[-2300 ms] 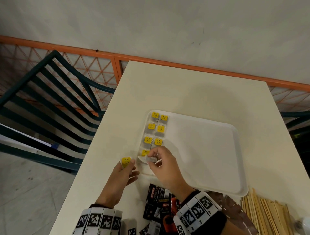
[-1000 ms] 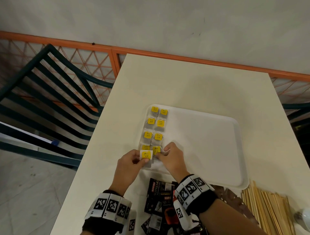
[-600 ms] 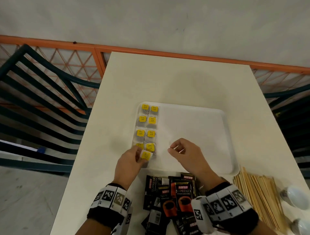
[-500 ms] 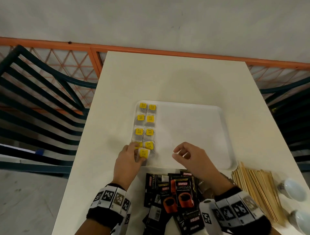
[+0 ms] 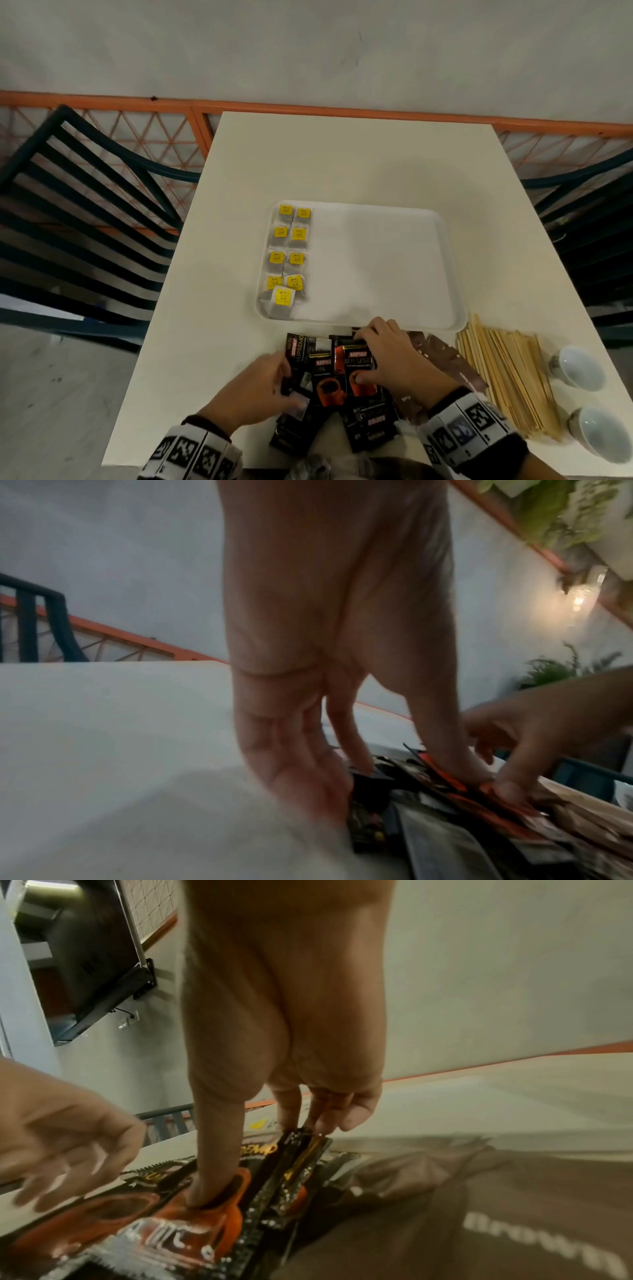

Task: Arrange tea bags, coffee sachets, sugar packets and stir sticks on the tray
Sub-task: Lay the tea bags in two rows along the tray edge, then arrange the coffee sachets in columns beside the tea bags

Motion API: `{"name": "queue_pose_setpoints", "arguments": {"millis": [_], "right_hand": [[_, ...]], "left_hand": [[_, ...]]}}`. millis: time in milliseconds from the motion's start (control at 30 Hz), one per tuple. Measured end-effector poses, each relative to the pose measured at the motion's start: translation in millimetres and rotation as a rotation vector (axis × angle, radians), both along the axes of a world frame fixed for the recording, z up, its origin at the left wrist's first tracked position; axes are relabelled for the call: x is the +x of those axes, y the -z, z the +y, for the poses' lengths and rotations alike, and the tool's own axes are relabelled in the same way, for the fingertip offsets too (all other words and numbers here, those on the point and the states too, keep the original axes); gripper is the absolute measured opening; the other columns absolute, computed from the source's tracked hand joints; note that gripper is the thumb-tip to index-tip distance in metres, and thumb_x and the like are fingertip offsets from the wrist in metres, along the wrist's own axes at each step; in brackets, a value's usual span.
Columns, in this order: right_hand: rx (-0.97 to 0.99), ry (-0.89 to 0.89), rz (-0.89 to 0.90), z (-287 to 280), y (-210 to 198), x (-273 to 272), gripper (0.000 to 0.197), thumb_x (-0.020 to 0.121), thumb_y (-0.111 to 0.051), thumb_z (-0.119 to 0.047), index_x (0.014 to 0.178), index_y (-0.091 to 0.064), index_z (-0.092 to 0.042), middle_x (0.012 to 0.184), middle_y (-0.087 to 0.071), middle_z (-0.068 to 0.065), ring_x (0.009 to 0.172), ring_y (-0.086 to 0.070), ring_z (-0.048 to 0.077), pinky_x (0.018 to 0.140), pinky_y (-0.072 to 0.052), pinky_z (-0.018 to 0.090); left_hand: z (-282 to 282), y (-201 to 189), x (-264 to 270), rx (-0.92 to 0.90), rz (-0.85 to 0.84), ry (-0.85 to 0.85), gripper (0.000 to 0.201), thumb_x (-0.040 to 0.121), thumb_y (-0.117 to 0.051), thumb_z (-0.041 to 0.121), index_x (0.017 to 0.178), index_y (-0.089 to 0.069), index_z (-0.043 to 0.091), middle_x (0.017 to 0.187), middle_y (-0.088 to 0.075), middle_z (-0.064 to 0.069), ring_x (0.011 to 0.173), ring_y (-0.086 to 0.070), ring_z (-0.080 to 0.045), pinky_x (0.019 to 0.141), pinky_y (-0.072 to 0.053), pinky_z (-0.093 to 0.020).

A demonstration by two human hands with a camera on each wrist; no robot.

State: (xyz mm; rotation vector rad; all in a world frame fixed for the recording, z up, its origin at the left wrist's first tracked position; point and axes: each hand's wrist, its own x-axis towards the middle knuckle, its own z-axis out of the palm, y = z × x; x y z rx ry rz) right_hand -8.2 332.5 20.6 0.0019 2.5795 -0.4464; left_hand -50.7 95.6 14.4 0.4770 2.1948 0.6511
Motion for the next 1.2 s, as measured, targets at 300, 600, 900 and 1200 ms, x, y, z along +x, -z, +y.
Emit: {"name": "queue_pose_setpoints", "arguments": {"millis": [300,600,900,1200], "right_hand": [[-0.334,0.128,0.063,15,-19,-1,0.023,0.086,-0.061,-0.027,0.103,-0.047,-0.025,0.095,-0.057,-0.007,0.087,-0.055,0.011,0.069,-0.038,0.017],[-0.575,0.238,0.229,39,-45,-4,0.019,0.086,-0.063,-0.02,0.101,-0.052,-0.026,0.091,-0.062,-0.01,0.08,-0.057,0.0,0.064,-0.041,0.005],[-0.848,0.07,0.053,-17,-69,-19,0.033,0.083,-0.067,-0.022,0.113,-0.055,-0.029,0.111,-0.064,-0.007,0.101,-0.062,0.01,0.091,-0.049,0.027],[-0.709,-0.029,0.224,-54,-61,-32,0.06,0.08,-0.068,-0.037,0.134,-0.047,-0.022,0.114,-0.05,-0.006,0.11,-0.047,0.006,0.091,-0.032,0.005]], "left_hand": [[18,15,33,-0.264,0.111,0.072,0.061,0.073,-0.07,0.041,0.119,-0.043,0.012,0.122,-0.049,-0.005,0.11,-0.051,-0.02,0.087,-0.043,-0.027],[0,-15,32,0.215,-0.238,-0.252,0.018,0.083,-0.064,0.01,0.084,-0.057,0.027,0.081,-0.062,0.009,0.069,-0.062,-0.001,0.065,-0.047,-0.01],[2,-42,23,0.882,-0.598,-0.68,0.075,0.049,-0.069,0.011,0.119,-0.044,0.004,0.091,-0.067,-0.018,0.076,-0.067,-0.029,0.064,-0.056,-0.036],[6,-66,15,1.024,-0.736,-0.906,0.048,0.065,-0.066,0.046,0.092,-0.073,0.007,0.088,-0.072,-0.018,0.074,-0.071,-0.03,0.062,-0.059,-0.038]]}}
